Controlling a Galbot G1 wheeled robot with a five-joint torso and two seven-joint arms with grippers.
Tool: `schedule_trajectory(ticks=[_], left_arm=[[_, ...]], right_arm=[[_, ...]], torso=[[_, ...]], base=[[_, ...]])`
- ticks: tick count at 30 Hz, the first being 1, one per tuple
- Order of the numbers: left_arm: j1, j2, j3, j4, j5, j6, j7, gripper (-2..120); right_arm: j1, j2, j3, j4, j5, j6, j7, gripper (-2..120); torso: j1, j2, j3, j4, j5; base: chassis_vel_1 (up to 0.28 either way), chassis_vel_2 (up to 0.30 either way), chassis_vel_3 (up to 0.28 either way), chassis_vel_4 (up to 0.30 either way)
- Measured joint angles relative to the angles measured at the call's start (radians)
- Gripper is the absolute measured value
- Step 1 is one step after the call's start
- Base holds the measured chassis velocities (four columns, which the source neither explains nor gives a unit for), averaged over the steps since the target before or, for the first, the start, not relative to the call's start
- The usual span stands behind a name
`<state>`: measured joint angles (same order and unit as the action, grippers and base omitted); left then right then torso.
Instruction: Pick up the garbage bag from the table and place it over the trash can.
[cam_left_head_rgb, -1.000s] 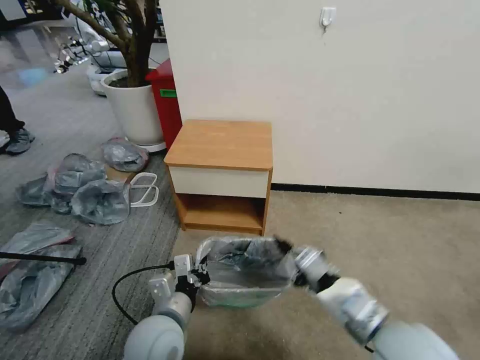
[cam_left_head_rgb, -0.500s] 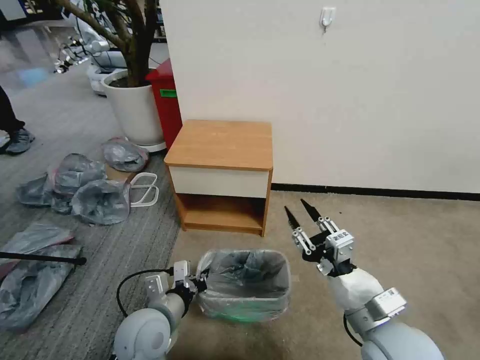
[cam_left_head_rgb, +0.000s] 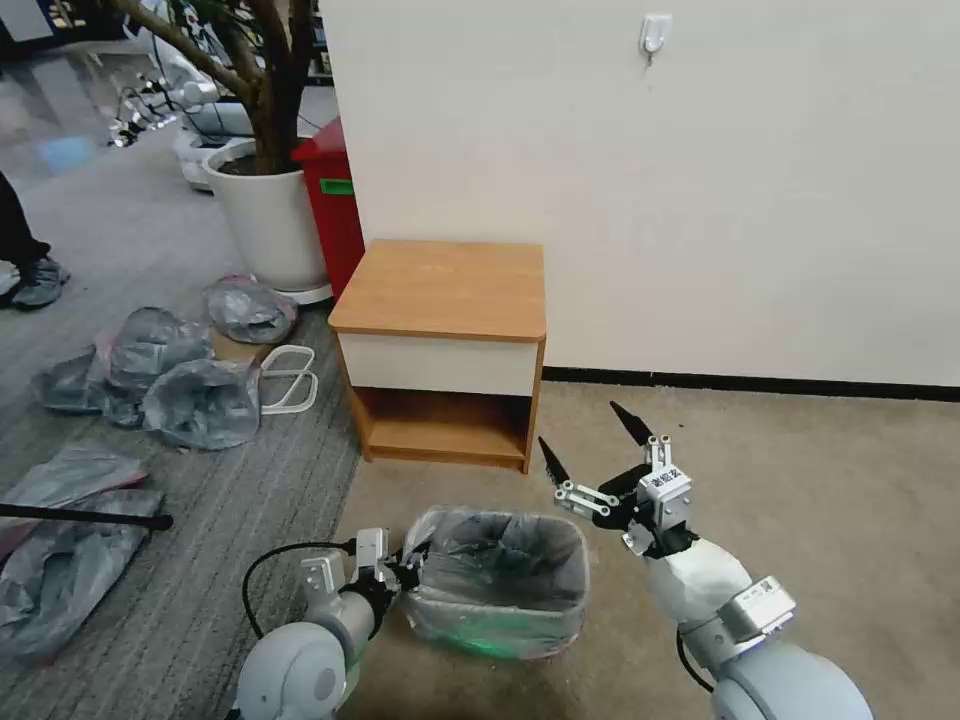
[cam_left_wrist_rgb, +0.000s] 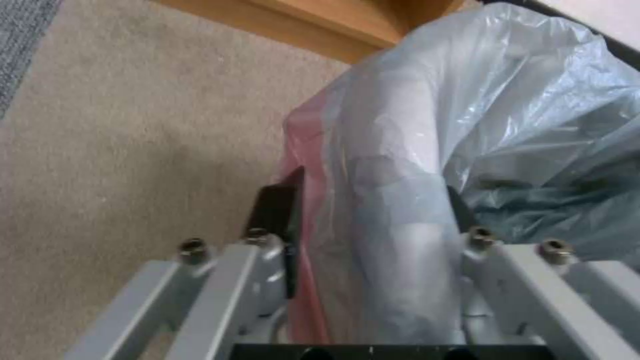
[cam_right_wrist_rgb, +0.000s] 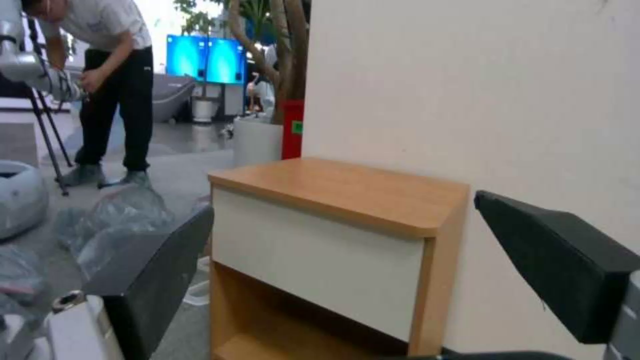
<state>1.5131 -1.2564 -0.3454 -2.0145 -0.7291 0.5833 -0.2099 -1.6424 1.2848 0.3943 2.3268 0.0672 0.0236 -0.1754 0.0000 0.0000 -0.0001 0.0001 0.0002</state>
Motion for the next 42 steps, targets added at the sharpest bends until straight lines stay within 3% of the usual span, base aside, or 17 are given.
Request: schedule_trajectory(ticks=[3, 7, 14, 17, 24, 27, 28, 29, 31, 32, 37, 42], left_arm=[[0.003, -0.012, 0.005, 0.003, 0.002, -0.007, -0.001, 55], [0.007, -0.017, 0.005, -0.001, 0.006, -0.011, -0.004, 65], [-0.004, -0.004, 0.0, -0.013, 0.009, -0.013, 0.009, 93], [0.0, 0.003, -0.004, -0.033, 0.01, -0.011, 0.028, 99], [0.031, 0.014, -0.021, -0.102, 0.041, -0.026, 0.046, 100], [0.066, 0.009, -0.038, -0.114, 0.203, -0.256, 0.094, 100], [0.081, 0.0, -0.058, -0.089, 0.285, -0.414, 0.147, 100], [0.081, 0.0, -0.058, -0.089, 0.285, -0.414, 0.147, 100], [0.092, -0.012, -0.098, -0.039, 0.397, -0.625, 0.225, 100], [0.102, -0.013, -0.115, -0.025, 0.431, -0.678, 0.236, 100], [0.126, -0.016, -0.134, 0.013, 0.48, -0.768, 0.2, 100], [0.124, -0.025, -0.14, 0.033, 0.497, -0.798, 0.197, 100]], right_arm=[[0.006, 0.009, -0.013, -0.008, -0.006, -0.005, -0.004, 100], [0.007, 0.005, -0.013, -0.011, -0.007, -0.005, -0.008, 100], [0.009, 0.007, -0.019, -0.011, -0.014, -0.006, -0.025, 100], [0.008, 0.008, -0.025, -0.011, -0.02, -0.006, -0.028, 100], [0.007, 0.014, -0.033, -0.023, -0.03, 0.0, 0.002, 100], [-0.008, 0.05, -0.029, -0.063, -0.058, 0.003, 0.124, 100], [-0.012, 0.068, -0.011, -0.092, -0.05, 0.009, 0.169, 100], [-0.012, 0.068, -0.011, -0.092, -0.05, 0.009, 0.169, 100], [-0.018, 0.093, 0.037, -0.153, 0.003, 0.033, 0.215, 100], [-0.024, 0.1, 0.059, -0.186, 0.029, 0.051, 0.226, 100], [-0.049, 0.128, 0.107, -0.289, 0.044, 0.15, 0.244, 100], [-0.062, 0.144, 0.121, -0.323, 0.044, 0.183, 0.25, 100]], torso=[[0.0, 0.0, 0.0, 0.0, 0.0], [0.0, 0.0, 0.0, 0.0, -0.0003], [0.0, 0.0, 0.0, -0.0002, -0.0006], [0.0, 0.0, 0.0, -0.0002, -0.0005], [0.0, 0.0, 0.0, -0.0001, -0.0004], [0.0, 0.0, 0.0, -0.0001, -0.0003], [0.0, 0.0, 0.0, -0.0001, 0.0001], [0.0, 0.0, 0.0, -0.0001, 0.0001], [0.0, 0.0, 0.0, -0.0002, -0.0007], [0.0, 0.0, 0.0, -0.0001, 0.0], [0.0, 0.0, 0.0, -0.0001, -0.0001], [0.0, 0.0, 0.0, -0.0003, -0.0002]], base=[[0.0, 0.0, 0.0, 0.0], [0.0, 0.0, 0.0, 0.0], [0.0, 0.0, 0.0, 0.0], [0.0, 0.0, 0.0, 0.0], [0.0, 0.0, 0.0, 0.0], [0.0, 0.0, 0.0, 0.0], [0.0, 0.0, 0.0, 0.0], [0.0, 0.0, 0.0, 0.0], [0.0, 0.0, 0.0, 0.0], [0.0, 0.0, 0.0, 0.0], [0.0, 0.0, 0.0, 0.0], [0.0, 0.0, 0.0, 0.0]])
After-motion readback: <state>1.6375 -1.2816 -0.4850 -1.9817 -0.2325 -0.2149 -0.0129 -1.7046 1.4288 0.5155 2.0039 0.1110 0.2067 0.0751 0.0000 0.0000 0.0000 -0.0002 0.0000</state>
